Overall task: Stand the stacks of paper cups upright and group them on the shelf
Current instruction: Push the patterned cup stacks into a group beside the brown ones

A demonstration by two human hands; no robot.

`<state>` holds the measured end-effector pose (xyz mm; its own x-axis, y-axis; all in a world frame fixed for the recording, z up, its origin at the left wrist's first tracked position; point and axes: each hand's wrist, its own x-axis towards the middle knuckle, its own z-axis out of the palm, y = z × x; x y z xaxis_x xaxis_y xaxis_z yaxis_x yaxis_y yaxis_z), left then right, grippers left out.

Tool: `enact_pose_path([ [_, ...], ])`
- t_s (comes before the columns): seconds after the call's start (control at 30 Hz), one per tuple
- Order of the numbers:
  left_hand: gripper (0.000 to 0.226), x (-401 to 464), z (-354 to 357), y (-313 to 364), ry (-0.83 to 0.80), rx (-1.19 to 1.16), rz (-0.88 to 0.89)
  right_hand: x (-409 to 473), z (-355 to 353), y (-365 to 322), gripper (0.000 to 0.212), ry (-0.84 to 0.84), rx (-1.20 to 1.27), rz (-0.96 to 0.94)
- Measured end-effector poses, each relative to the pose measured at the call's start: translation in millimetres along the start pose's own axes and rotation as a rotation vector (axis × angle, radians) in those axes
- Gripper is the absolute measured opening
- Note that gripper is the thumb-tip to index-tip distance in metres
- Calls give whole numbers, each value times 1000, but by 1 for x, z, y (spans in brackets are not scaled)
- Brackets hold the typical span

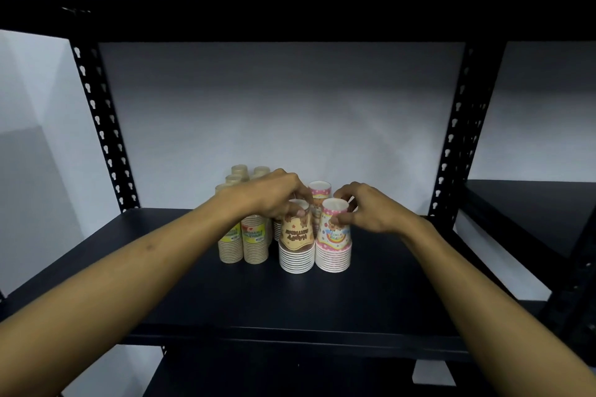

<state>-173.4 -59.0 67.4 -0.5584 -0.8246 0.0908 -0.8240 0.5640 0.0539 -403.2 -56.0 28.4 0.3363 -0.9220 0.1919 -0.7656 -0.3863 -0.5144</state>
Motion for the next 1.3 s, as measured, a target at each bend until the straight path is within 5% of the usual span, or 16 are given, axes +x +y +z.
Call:
enact_pose_path([
  [1.3, 32, 2, 6, -23, 17, -39, -72, 8, 22, -14, 47, 66, 72, 25],
])
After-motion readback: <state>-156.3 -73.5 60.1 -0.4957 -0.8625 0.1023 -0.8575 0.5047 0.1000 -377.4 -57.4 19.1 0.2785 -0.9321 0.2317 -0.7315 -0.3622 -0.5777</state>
